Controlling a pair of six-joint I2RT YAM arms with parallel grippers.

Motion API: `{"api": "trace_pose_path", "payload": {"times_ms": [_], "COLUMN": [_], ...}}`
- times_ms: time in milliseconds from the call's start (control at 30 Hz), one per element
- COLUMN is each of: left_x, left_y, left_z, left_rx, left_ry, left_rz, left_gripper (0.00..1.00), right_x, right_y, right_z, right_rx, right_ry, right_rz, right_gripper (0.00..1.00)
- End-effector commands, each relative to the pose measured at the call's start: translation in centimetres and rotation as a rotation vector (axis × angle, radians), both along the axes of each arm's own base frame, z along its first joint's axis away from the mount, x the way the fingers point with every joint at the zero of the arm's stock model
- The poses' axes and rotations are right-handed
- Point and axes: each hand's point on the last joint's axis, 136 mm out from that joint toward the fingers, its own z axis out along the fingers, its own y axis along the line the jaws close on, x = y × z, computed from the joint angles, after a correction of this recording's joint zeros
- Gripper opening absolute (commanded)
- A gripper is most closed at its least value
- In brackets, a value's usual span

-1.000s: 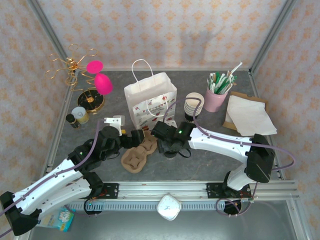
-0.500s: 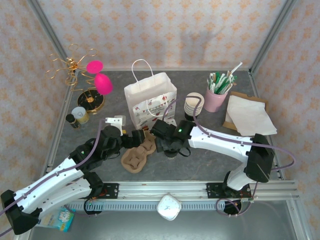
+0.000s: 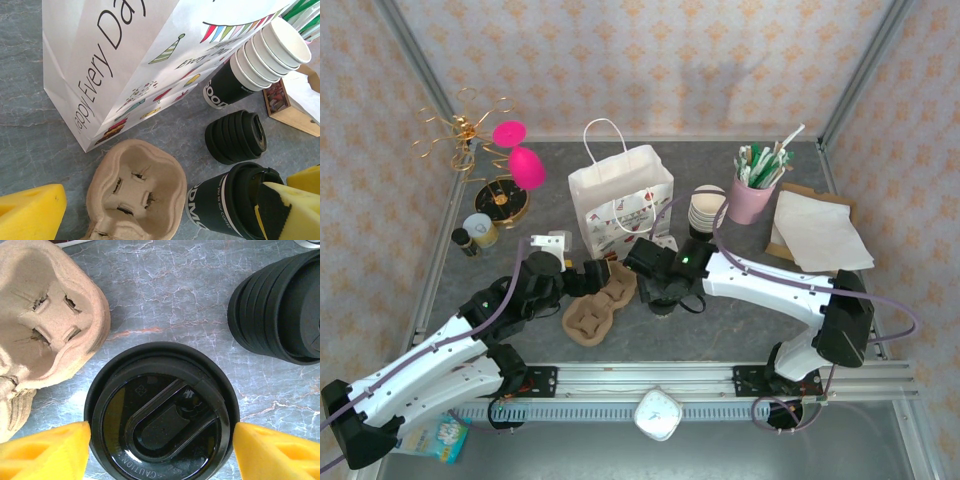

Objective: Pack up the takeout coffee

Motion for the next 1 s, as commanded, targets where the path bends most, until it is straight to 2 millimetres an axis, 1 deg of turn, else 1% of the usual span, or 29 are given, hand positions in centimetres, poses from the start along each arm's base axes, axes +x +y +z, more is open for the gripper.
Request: {"api": "trace_pose_path", "payload": {"times_ms": [0,100,233,300,367,400,500,567,600,633,700,767,867,967], "left_x": [0.1,0.0,0.0,0.0,0.0,0.1,0.1,0.1,0.1,0.1,0.1,0.2,0.2,0.1], "left_y": [-0.1,-0.1,0.0,0.0,0.0,0.0,-0.1,0.0,0.0,0.0,0.2,0.2,0.2,0.3], "left_z": [1.0,0.8,0.8,0.8,0.8,0.8,0.9,0.9,1.0,1.0,1.0,1.1,1.2,1.2], "left_rx": [-0.009,-0.010,-0.009,-0.009,-0.009,-0.007,-0.011,-0.012,-0.011,-0.011,-0.006,-0.006,-0.009,-0.004], "left_ry": [-0.026,-0.022,-0.022,-0.023,-0.024,-0.025,-0.026,-0.026,-0.027,-0.028,-0.029,-0.032,-0.038,-0.037], "left_rz": [-0.006,-0.005,-0.004,-0.003,-0.002,-0.001,-0.002,-0.001,0.000,0.002,0.006,0.011,0.011,0.013], "left_gripper": [0.99,0.99,0.99,0.99,0.99,0.99,0.99,0.99,0.99,0.99,0.99,0.99,0.99,0.99], "right_x": [0.0,-0.3,-0.9,-1.1,-1.0,-0.9,-0.1,0.4,0.6,0.7,0.9,1.0,0.8,0.9], "right_y": [-1.0,-1.3,-1.7,-2.0,-2.0,-1.7,-1.0,-0.9,-0.8,-0.6,-0.4,-0.4,0.1,0.0], "right_z": [-0.7,-1.6,-3.2,-3.6,-3.6,-3.2,-1.5,0.0,0.6,1.0,1.6,1.6,0.7,-0.2], "right_rx": [-0.058,-0.078,-0.086,-0.100,-0.102,-0.094,-0.075,-0.062,-0.051,-0.038,-0.024,-0.021,-0.025,-0.044], "right_ry": [-0.008,0.008,0.040,0.046,0.045,0.041,0.009,-0.027,-0.041,-0.049,-0.056,-0.058,-0.036,-0.030], "right_rz": [-0.004,0.004,0.005,0.002,0.003,0.005,0.004,-0.007,-0.010,-0.011,-0.020,-0.030,-0.024,-0.023], "right_gripper": [0.70,0.67,0.66,0.65,0.64,0.64,0.65,0.72,0.74,0.75,0.82,0.88,0.90,0.90]}}
